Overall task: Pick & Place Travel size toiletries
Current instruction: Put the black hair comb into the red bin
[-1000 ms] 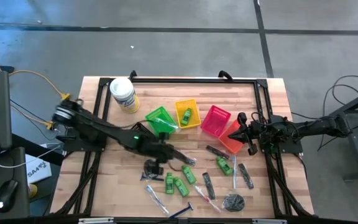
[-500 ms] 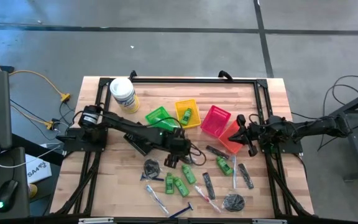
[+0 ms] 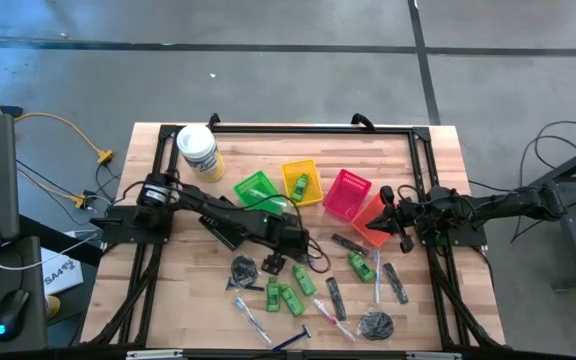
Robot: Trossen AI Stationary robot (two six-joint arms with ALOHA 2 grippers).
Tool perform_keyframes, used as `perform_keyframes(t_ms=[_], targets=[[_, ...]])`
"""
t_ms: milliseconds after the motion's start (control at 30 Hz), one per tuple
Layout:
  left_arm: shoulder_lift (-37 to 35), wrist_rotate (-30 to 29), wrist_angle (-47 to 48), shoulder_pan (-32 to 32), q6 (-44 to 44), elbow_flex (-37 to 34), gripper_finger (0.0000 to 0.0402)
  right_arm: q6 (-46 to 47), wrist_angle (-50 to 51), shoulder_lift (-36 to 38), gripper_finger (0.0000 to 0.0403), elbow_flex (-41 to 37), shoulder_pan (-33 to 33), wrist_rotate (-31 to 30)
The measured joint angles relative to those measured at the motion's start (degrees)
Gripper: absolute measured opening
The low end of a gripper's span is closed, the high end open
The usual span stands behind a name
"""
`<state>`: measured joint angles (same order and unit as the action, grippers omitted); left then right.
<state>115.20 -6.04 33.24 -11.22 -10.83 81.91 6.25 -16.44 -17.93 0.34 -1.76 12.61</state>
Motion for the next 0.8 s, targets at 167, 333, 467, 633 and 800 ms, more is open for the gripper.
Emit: perform_keyframes(t_ms=[167, 333, 467, 633, 800], targets=[[1.55, -0.07, -0.42, 0.01, -1.02, 0.20, 0.0335, -0.01, 0.10, -0.53, 0.0003, 0.00, 0.00, -0.43], [2.01, -0.30, 0.50, 0.08, -1.17, 0.17, 0.0335, -0.03, -0.16, -0.88, 0.0003, 0.00, 0.00, -0.45], [2.09, -0.31, 0.37, 0.08, -1.14, 0.11, 0.0335, -0.02, -0.27, -0.88, 0.0003, 0.00, 0.00, -0.45], [2.18, 1.05, 0.31, 0.45, -0.94, 0.04, 0.0332, -0.01, -0.38, -0.88, 0.0003, 0.00, 0.00, -0.45], [2.35, 7.74, 0.45, 2.50, -0.28, -0.05, 0.0300, -0.01, -0.44, -0.88, 0.0003, 0.00, 0.00, -0.45]])
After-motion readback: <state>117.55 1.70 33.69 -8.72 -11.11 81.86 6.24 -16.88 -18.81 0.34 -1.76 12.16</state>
